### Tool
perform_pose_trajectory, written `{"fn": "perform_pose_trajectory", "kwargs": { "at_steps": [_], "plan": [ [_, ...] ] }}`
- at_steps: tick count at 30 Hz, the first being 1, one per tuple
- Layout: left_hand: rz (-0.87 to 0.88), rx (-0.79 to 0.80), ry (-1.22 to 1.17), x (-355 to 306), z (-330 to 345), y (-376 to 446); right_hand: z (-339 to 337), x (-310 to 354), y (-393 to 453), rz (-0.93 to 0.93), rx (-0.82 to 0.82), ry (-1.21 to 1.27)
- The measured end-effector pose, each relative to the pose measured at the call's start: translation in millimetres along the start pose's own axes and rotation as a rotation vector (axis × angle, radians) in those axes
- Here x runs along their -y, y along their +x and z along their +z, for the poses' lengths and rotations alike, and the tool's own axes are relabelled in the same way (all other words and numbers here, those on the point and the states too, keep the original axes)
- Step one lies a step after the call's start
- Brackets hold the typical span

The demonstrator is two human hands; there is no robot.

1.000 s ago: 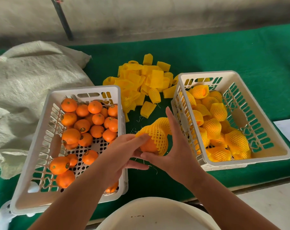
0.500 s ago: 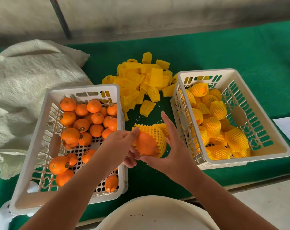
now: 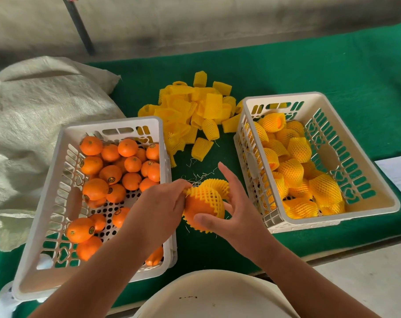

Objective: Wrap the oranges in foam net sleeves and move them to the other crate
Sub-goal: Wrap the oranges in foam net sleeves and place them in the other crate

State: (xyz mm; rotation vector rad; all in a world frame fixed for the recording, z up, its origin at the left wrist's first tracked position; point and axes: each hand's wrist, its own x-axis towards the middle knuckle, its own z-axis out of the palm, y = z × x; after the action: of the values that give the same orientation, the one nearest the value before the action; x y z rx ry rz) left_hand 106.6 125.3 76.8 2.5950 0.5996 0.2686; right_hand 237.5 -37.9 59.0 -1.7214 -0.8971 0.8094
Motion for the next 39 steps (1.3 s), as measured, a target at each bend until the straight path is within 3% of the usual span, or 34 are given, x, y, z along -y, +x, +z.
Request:
{"fn": "perform_pose_trajectory", "kwargs": {
  "at_steps": [6, 13, 19, 22, 33, 36, 39],
  "plan": [
    [-0.095, -0.13, -0.047, -1, 6, -9, 2, 1, 3, -0.004, 0.019, -0.072],
    [-0.09, -0.184, -0.047, -5, 9, -10, 2, 0, 7, -0.037, 0.017, -0.141],
    [-0.016, -0.235, 0.009, -7, 11, -13, 5, 3, 8, -0.014, -0.111, -0.131],
    [0.102, -0.285, 0.08, -12, 14, -14, 6, 4, 10, 0.035, -0.149, -0.135],
    [0.333, -0.349, 0.153, -4, 15, -27, 3, 11, 9, 0.102, -0.095, -0.111],
    [0.231, -0.264, 0.119, -8, 15, -28, 3, 9, 7, 0.1, -0.104, -0.097],
    [-0.073, -0.191, -0.035, -20, 21, -28, -4, 6, 8, 0.111, -0.122, -0.043]
  ]
}}
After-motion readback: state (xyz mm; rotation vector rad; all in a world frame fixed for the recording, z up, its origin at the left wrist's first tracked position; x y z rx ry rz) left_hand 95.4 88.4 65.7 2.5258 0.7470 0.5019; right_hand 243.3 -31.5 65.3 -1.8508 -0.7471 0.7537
